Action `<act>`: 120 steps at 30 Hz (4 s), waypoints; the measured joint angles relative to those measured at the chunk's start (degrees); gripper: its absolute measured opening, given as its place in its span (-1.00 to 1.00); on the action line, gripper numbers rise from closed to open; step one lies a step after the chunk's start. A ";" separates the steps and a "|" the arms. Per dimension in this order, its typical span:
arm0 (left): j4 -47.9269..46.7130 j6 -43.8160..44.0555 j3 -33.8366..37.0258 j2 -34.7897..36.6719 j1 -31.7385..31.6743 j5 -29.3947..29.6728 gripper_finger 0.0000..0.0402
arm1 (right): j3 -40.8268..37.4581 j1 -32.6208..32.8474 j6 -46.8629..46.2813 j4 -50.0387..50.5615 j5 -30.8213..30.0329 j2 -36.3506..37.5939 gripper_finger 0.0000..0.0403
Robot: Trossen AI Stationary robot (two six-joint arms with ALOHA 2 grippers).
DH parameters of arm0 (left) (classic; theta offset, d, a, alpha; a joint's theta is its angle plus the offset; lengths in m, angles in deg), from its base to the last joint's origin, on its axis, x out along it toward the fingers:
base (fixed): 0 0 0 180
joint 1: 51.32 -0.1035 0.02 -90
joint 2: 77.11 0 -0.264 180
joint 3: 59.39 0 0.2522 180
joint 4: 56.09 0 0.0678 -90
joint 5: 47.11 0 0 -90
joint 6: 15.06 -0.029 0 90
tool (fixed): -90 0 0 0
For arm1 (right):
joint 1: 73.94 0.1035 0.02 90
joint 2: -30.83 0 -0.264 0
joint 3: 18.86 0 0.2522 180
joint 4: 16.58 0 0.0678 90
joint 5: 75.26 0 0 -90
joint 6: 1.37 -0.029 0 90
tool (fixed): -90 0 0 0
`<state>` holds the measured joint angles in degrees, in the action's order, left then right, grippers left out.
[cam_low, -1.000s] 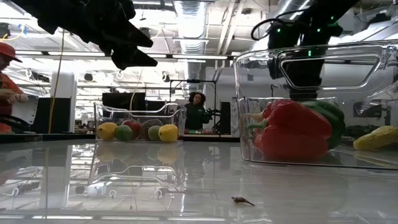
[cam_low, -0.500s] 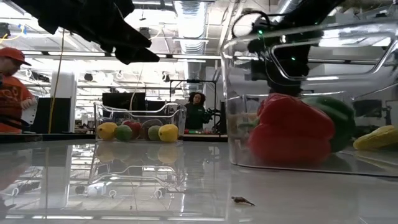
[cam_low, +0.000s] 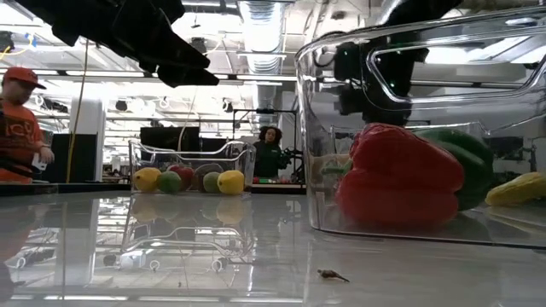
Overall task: Sort produce into baskets
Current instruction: Put the red chili pepper into the bottom transparent bin, then put the carrot into the bottom transparent bin
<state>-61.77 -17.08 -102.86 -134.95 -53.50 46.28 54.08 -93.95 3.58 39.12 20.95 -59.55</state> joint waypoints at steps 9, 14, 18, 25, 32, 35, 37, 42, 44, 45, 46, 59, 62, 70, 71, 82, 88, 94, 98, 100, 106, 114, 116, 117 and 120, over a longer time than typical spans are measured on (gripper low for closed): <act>-0.68 -0.40 0.00 0.00 0.00 -0.34 0.80 | -10.52 0.19 -1.19 -8.74 1.28 3.93 0.44; -0.89 -0.53 0.00 0.00 0.00 -0.08 0.80 | -16.34 0.89 -2.81 -14.07 1.14 5.29 0.44; -0.81 -1.82 0.00 0.00 0.00 -0.01 0.80 | -20.11 0.94 -4.67 -18.73 0.14 5.45 0.43; -0.57 -2.27 0.00 0.00 0.00 0.47 0.80 | -20.97 2.54 -5.87 -19.50 -4.84 5.41 0.24; -0.52 -1.88 0.00 0.00 0.00 0.49 0.80 | -20.99 2.17 -5.14 -19.30 -5.34 5.41 -0.19; -0.50 -1.84 0.00 0.00 0.00 0.47 0.80 | -19.95 1.85 -5.10 -16.60 -5.37 5.35 -0.19; -0.72 -2.05 -0.23 0.19 0.00 -0.16 0.80 | -17.52 1.85 -5.07 -11.00 -6.16 5.33 -0.19; -0.33 -2.25 -3.11 1.11 0.00 -0.75 0.80 | -8.12 2.19 -5.64 0.26 -9.95 8.68 -0.06; -0.62 -2.24 -3.79 1.51 0.00 -0.81 0.80 | -4.48 3.57 -6.97 4.21 -10.91 10.46 -0.05; -0.81 -2.04 -4.09 1.61 0.00 -1.18 0.80 | -2.88 4.77 -7.62 5.67 -10.90 11.44 -0.05; -0.44 -1.71 -4.39 1.62 0.00 -1.65 0.80 | -1.33 6.13 -8.44 7.09 -10.92 12.56 -0.07; 2.78 5.29 -4.15 0.61 0.01 -1.88 0.80 | 1.65 32.30 -31.83 5.22 -12.57 15.01 0.24; 2.93 6.50 -4.13 0.48 0.02 -1.33 0.80 | 1.89 33.46 -34.23 7.28 -12.28 13.05 0.38; -1.65 11.35 -4.13 0.44 0.86 -1.53 0.80 | 7.26 40.69 -47.24 32.79 -10.92 12.95 0.44; -2.26 11.10 -4.13 0.42 1.10 -1.43 0.80 | 7.05 42.04 -47.54 33.36 -10.04 12.92 0.44; -5.22 10.71 -4.13 0.42 2.75 -1.04 0.80 | -1.29 58.15 -55.98 26.31 -6.53 5.81 0.44; -6.25 10.69 -4.13 0.42 2.75 0.39 0.80 | -3.86 60.94 -54.30 23.90 -5.93 -0.18 0.44; -6.35 9.98 -4.13 0.42 2.73 0.82 0.80 | -4.61 60.78 -50.21 23.33 -3.92 -4.30 0.44; -7.55 9.80 -4.13 0.42 2.74 1.05 0.80 | -4.65 60.26 -50.10 22.07 -3.11 -4.51 0.44; -8.09 9.81 -4.13 0.42 2.75 1.60 0.80 | -5.20 60.28 -50.16 21.21 -3.09 -4.58 0.44; -9.19 10.12 -4.13 0.42 2.73 1.83 0.80 | -6.84 59.56 -51.48 19.99 -3.05 -4.46 0.44; -9.09 10.16 -4.13 0.42 2.73 1.83 0.80 | -9.50 59.56 -53.00 18.45 -3.02 -4.39 0.17; -9.16 10.21 -4.13 0.42 2.73 1.83 0.80 | -10.04 59.60 -53.13 18.23 -3.01 -4.29 0.03; -9.16 10.22 -4.13 0.42 2.73 1.83 0.80 | -10.14 59.60 -53.13 18.23 -3.01 -4.29 -0.06; -9.12 10.23 -4.13 0.42 2.73 1.83 0.80 | -9.90 59.60 -53.22 19.29 -3.00 -3.71 -0.28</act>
<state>-70.89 -6.85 -106.99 -134.53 -50.77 48.10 44.19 -34.35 -49.64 58.41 17.95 -63.27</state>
